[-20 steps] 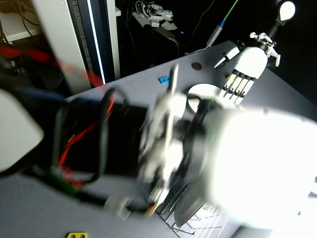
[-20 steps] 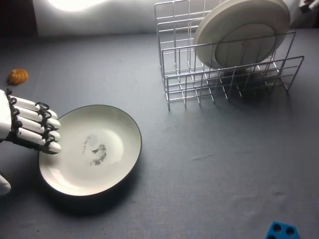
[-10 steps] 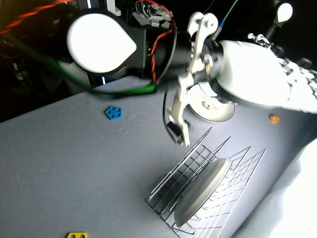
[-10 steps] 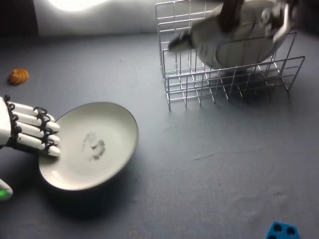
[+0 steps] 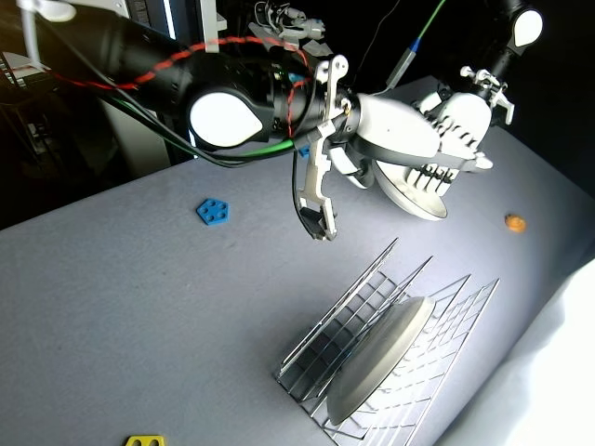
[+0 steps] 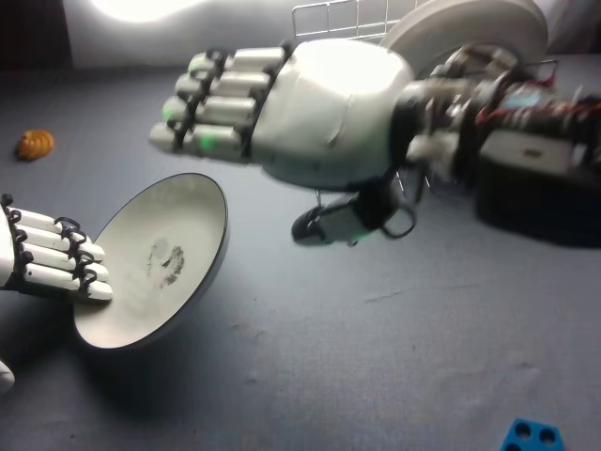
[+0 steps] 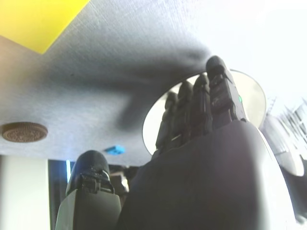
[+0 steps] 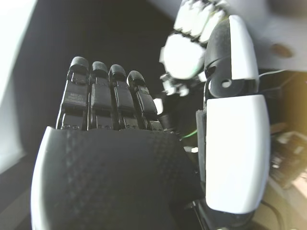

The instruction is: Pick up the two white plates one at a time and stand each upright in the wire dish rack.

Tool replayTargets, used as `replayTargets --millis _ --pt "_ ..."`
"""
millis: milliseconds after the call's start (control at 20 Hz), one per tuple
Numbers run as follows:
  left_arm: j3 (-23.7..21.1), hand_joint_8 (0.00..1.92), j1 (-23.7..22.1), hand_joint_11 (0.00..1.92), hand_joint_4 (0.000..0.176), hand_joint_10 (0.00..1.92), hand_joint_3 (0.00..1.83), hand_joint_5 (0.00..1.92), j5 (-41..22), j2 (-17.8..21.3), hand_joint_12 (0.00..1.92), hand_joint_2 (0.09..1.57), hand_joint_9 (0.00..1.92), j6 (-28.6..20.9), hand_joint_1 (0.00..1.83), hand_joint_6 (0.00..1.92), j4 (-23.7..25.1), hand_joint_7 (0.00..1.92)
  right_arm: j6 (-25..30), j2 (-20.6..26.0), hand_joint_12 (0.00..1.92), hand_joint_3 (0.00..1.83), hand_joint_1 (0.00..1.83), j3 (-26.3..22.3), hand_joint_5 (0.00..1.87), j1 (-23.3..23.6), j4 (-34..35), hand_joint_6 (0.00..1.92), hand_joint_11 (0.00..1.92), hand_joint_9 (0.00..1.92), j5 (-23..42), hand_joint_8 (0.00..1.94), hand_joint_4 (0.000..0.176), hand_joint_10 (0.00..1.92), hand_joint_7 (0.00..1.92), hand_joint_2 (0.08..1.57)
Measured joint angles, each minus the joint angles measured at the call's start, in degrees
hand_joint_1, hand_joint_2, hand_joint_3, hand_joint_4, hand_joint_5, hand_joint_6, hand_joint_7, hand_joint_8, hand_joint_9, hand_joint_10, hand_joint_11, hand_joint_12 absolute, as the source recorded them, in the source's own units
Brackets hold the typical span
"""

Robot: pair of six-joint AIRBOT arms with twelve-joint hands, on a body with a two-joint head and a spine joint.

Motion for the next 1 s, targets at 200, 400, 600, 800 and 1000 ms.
replayTargets --millis 200,400,600,800,1000 --pt "0.0 0.0 0.2 0.0 0.0 0.0 0.0 0.16 0.0 0.0 0.19 1.15 0.1 0.0 0.0 0.01 -0.1 0.14 -2.9 -4.5 0.0 0.01 0.99 2.8 0.0 -2.6 2.1 0.0 0.0 0.0 2.4 0.0 0.0 0.0 0.0 1.02" --pt "0.0 0.01 0.3 0.0 0.0 0.01 0.0 0.13 0.0 -0.1 0.11 1.14 0.08 0.0 0.0 0.0 -0.2 0.12 -3.1 -9.1 0.0 0.01 0.94 6.4 0.0 -2.7 2.1 0.0 0.0 0.0 3.5 0.0 0.0 0.0 0.0 1.04" --pt "0.0 0.0 0.3 0.0 0.0 0.0 0.0 0.15 0.0 -0.3 0.1 1.16 0.09 0.0 0.0 0.0 -0.3 0.12 -4.2 -12.4 0.0 0.01 0.9 8.4 0.02 -4.2 2.2 0.0 0.0 0.0 2.6 0.0 0.0 0.0 0.0 1.05" --pt "0.1 0.0 0.3 0.0 0.0 0.0 0.0 0.17 -0.1 -0.3 0.09 1.16 0.08 0.0 0.0 0.0 -0.3 0.14 -6.4 -13.9 0.01 0.01 0.94 8.8 0.09 -5.3 2.3 0.02 0.02 0.0 2.6 0.01 0.0 0.0 0.02 1.06" --pt "0.1 0.0 0.3 0.0 0.0 0.0 0.0 0.17 0.0 -0.3 0.13 1.16 0.1 0.0 0.0 0.0 -0.2 0.14 -7.4 -15.9 0.04 0.01 0.87 10.3 0.1 -6.9 2.3 0.01 0.07 0.03 2.6 0.01 0.0 0.01 0.04 1.07"
